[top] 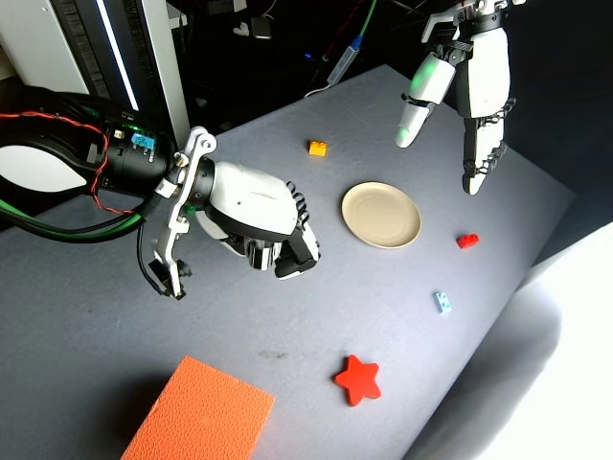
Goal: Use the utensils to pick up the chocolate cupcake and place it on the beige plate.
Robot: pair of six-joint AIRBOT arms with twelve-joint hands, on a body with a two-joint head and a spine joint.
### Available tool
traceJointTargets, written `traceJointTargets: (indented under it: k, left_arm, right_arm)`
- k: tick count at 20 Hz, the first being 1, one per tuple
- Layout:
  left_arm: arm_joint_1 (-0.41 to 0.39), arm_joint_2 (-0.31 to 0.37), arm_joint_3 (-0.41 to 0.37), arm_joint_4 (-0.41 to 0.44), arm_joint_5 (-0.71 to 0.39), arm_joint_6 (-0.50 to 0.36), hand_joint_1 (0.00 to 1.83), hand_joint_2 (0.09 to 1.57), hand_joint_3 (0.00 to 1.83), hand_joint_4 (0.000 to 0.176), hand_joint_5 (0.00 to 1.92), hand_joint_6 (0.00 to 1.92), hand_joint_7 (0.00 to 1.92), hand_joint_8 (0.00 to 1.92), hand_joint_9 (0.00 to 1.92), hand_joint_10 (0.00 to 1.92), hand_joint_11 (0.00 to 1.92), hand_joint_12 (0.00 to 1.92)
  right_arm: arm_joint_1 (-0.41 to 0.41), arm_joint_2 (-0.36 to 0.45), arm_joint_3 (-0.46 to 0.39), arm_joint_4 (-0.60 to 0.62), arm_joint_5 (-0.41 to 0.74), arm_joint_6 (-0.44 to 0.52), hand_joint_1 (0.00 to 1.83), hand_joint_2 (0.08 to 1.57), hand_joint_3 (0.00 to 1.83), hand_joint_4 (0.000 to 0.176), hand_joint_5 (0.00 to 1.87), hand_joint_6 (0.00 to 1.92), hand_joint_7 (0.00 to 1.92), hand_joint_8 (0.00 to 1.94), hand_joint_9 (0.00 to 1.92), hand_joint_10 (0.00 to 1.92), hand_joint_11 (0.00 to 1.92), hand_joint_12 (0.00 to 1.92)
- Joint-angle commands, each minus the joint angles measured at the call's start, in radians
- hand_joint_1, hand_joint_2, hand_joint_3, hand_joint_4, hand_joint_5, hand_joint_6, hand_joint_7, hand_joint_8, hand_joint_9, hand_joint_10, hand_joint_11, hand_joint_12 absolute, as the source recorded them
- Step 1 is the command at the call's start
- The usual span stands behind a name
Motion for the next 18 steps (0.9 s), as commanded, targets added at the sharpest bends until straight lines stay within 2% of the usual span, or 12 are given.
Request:
traceJointTargets:
  k: [1, 3, 4, 6, 7, 10, 12, 14, 16, 17, 18]
  left_arm:
    - [-0.011, 0.011, -0.002, 0.037, -0.047, 0.001, 0.35, 1.08, 0.0, 0.0, 0.04, 0.0, 0.08, 0.0, 0.09, 0.0, 0.0, 0.36]
    - [-0.011, 0.011, -0.002, 0.037, -0.047, 0.001, 0.36, 1.08, 0.0, 0.0, 0.04, 0.0, 0.08, 0.0, 0.08, 0.0, 0.0, 0.33]
    - [-0.011, 0.011, -0.002, 0.037, -0.047, 0.001, 0.33, 1.09, 0.0, 0.0, 0.04, 0.0, 0.07, 0.0, 0.08, 0.0, 0.0, 0.27]
    - [-0.011, 0.011, -0.001, 0.037, -0.047, 0.001, 0.34, 1.1, 0.0, 0.0, 0.03, 0.0, 0.07, 0.0, 0.06, 0.0, 0.0, 0.21]
    - [-0.011, 0.011, -0.001, 0.037, -0.047, 0.001, 0.36, 1.09, 0.0, 0.0, 0.03, 0.0, 0.07, 0.0, 0.06, 0.0, 0.0, 0.18]
    - [-0.011, 0.011, -0.002, 0.037, -0.047, 0.001, 0.33, 1.08, 0.0, 0.0, 0.05, 0.0, 0.09, 0.0, 0.08, 0.0, 0.0, 0.25]
    - [-0.011, 0.011, -0.001, 0.037, -0.047, 0.001, 0.39, 1.07, 0.0, 0.0, 0.07, 0.0, 0.09, 0.0, 0.08, 0.0, 0.0, 0.28]
    - [-0.011, 0.01, 0.0, 0.037, -0.047, 0.001, 0.41, 1.07, 0.0, 0.0, 0.08, 0.0, 0.11, 0.0, 0.1, 0.01, 0.0, 0.37]
    - [-0.011, 0.01, 0.0, 0.037, -0.047, 0.001, 0.4, 1.07, 0.0, 0.0, 0.1, 0.01, 0.13, 0.01, 0.11, 0.01, 0.0, 0.39]
    - [-0.011, 0.01, 0.001, 0.037, -0.048, 0.001, 0.41, 1.07, 0.0, 0.0, 0.09, 0.0, 0.11, 0.0, 0.09, 0.0, 0.0, 0.36]
    - [-0.011, 0.01, 0.001, 0.037, -0.049, 0.001, 0.41, 1.07, 0.0, 0.0, 0.08, 0.0, 0.07, 0.0, 0.06, 0.0, 0.0, 0.27]
  right_arm:
    - [0.019, 0.002, 0.001, 0.011, 0.107, -0.003, 1.23, 1.2, 0.0, 0.0, 0.89, 0.94, 0.78, 1.56, 0.68, 1.61, 0.71, 1.7]
    - [0.044, -0.001, 0.002, 0.048, 0.096, -0.003, 1.23, 1.2, 0.0, 0.0, 0.88, 0.95, 0.77, 1.57, 0.69, 1.62, 0.73, 1.69]
    - [0.051, -0.005, 0.005, 0.055, 0.096, -0.003, 1.22, 1.21, 0.0, 0.0, 0.83, 1.02, 0.78, 1.56, 0.67, 1.61, 0.71, 1.7]
    - [0.062, -0.023, 0.026, 0.074, 0.092, -0.003, 1.22, 1.21, 0.0, 0.0, 0.81, 1.06, 0.82, 1.49, 0.69, 1.52, 0.69, 1.66]
    - [0.068, -0.039, 0.044, 0.093, 0.082, -0.003, 1.23, 1.2, 0.0, 0.0, 0.84, 1.0, 0.81, 1.52, 0.7, 1.54, 0.71, 1.67]
    - [0.085, -0.091, 0.117, 0.128, 0.064, -0.003, 1.23, 1.2, 0.0, 0.0, 0.83, 1.02, 0.84, 1.48, 0.74, 1.5, 0.76, 1.6]
    - [0.099, -0.131, 0.168, 0.132, 0.052, -0.003, 1.21, 1.2, 0.0, 0.0, 0.82, 1.06, 0.82, 1.47, 0.69, 1.5, 0.69, 1.66]
    - [0.107, -0.176, 0.224, 0.132, 0.052, -0.003, 1.22, 1.2, 0.0, 0.0, 0.82, 1.06, 0.84, 1.46, 0.71, 1.5, 0.74, 1.64]
    - [0.109, -0.216, 0.27, 0.132, 0.046, -0.003, 1.22, 1.19, 0.0, 0.0, 0.9, 0.96, 0.81, 1.48, 0.69, 1.46, 0.65, 1.64]
    - [0.108, -0.238, 0.291, 0.132, 0.051, -0.002, 1.23, 1.18, 0.0, 0.0, 0.93, 0.92, 0.81, 1.47, 0.69, 1.45, 0.63, 1.64]
    - [0.106, -0.257, 0.311, 0.133, 0.064, -0.002, 1.23, 1.18, 0.0, 0.0, 0.93, 0.91, 0.81, 1.47, 0.71, 1.45, 0.68, 1.62]
